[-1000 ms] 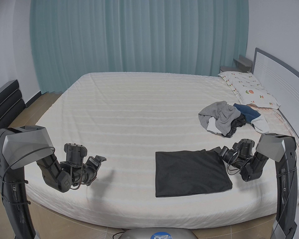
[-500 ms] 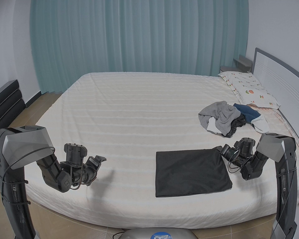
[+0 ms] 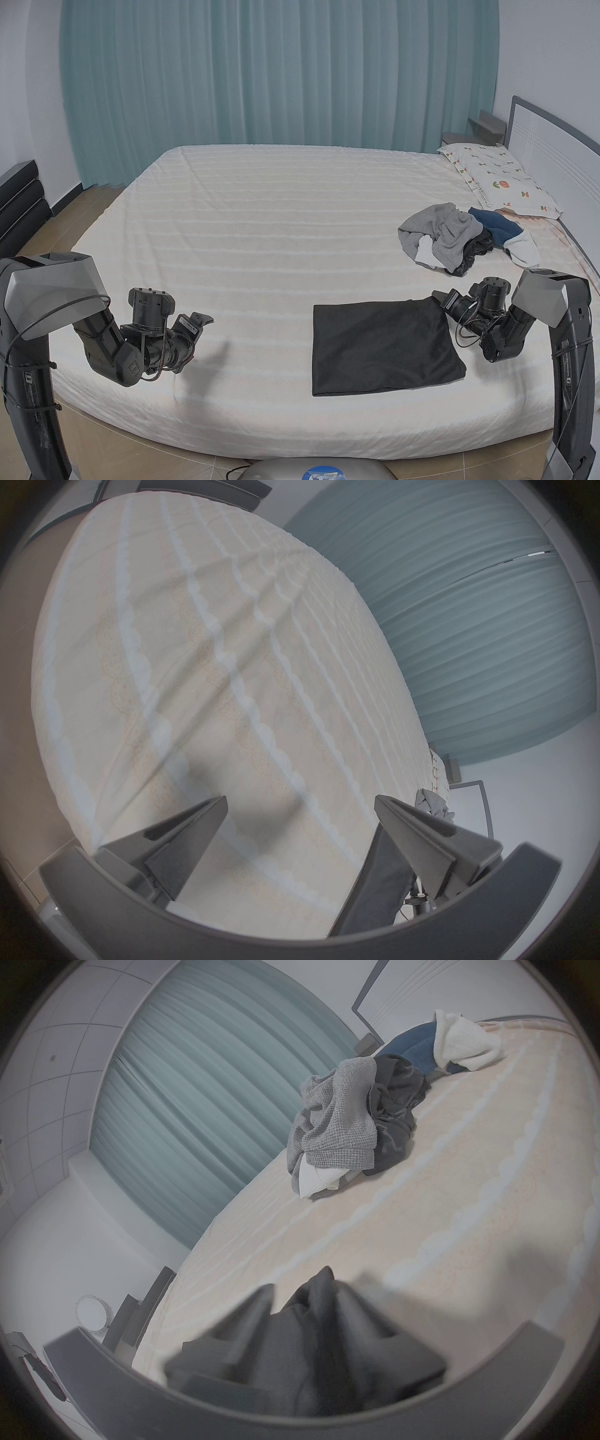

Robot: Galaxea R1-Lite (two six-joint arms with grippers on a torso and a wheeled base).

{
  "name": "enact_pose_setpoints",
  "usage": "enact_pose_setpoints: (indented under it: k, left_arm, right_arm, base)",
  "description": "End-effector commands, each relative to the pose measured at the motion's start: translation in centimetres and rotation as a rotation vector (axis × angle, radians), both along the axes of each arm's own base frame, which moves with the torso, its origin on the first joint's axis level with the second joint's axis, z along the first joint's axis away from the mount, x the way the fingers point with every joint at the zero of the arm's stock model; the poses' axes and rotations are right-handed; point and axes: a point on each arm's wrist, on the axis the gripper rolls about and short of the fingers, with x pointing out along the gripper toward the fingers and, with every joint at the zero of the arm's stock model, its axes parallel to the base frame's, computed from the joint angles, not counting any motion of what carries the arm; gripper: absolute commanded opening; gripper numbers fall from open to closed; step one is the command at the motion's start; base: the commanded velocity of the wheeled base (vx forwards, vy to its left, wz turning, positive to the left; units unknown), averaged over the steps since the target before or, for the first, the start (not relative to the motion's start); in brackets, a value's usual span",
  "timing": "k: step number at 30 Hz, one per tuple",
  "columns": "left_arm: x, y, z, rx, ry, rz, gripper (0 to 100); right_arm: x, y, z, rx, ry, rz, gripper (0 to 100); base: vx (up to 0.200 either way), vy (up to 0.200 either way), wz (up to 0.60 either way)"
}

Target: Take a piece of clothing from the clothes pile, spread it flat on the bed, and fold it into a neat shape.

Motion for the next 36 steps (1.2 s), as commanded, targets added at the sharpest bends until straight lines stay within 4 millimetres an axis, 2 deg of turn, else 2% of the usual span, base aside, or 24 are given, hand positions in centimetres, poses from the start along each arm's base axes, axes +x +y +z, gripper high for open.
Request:
enact_pose_setpoints:
  k: [1,4,9,14,15,18,19,21,26,30,33,36]
  left_arm:
    - [0.0,0.0,0.0,0.000,0.001,0.000,100]
    - [0.0,0.0,0.0,0.000,0.001,0.000,100]
    - [0.0,0.0,0.0,0.000,0.001,0.000,100]
    - [0.0,0.0,-0.1,0.000,0.002,0.000,100]
    - [0.0,0.0,-0.1,0.001,0.002,-0.001,100]
    - [0.0,0.0,-0.1,0.001,0.002,-0.001,100]
    - [0.0,0.0,-0.1,0.001,0.002,-0.001,100]
    - [0.0,0.0,-0.1,0.001,0.002,-0.001,100]
    - [0.0,0.0,-0.1,0.001,0.002,-0.001,100]
    - [0.0,0.0,-0.1,0.000,0.002,-0.002,100]
    - [0.0,0.0,0.0,0.000,0.000,-0.002,100]
    - [0.1,0.0,0.0,-0.002,-0.001,-0.001,100]
  right_arm:
    - [-0.3,0.1,0.1,0.002,0.004,0.002,100]
    - [-0.6,-0.1,0.8,0.009,-0.002,-0.003,100]
    - [-3.2,-0.5,2.3,0.018,0.051,0.016,100]
    - [-5.2,-0.4,2.5,0.026,0.105,0.069,100]
    - [-6.4,-0.5,2.8,0.025,0.129,0.094,100]
    - [-7.8,-0.7,3.0,0.019,0.153,0.134,100]
    - [-9.2,-0.7,3.1,0.001,0.176,0.169,100]
    - [-10.3,-0.8,2.8,-0.048,0.194,0.193,100]
    - [-11.3,-0.8,2.4,-0.099,0.211,0.221,100]
    - [-11.7,-1.0,3.0,-0.110,0.204,0.218,100]
    - [-13.0,-1.6,2.8,-0.133,0.236,0.215,100]
    - [-13.4,-2.0,2.5,-0.171,0.230,0.255,100]
  base:
    - [0.000,0.000,0.00]
    - [0.000,0.000,0.00]
    - [0.000,0.000,0.00]
    - [0.000,0.000,0.00]
    - [0.000,0.000,0.00]
    - [0.000,0.000,0.00]
    - [0.000,0.000,0.00]
    - [0.000,0.000,0.00]
    - [0.000,0.000,0.00]
    - [0.000,0.000,0.00]
    - [0.000,0.000,0.00]
    - [0.000,0.000,0.00]
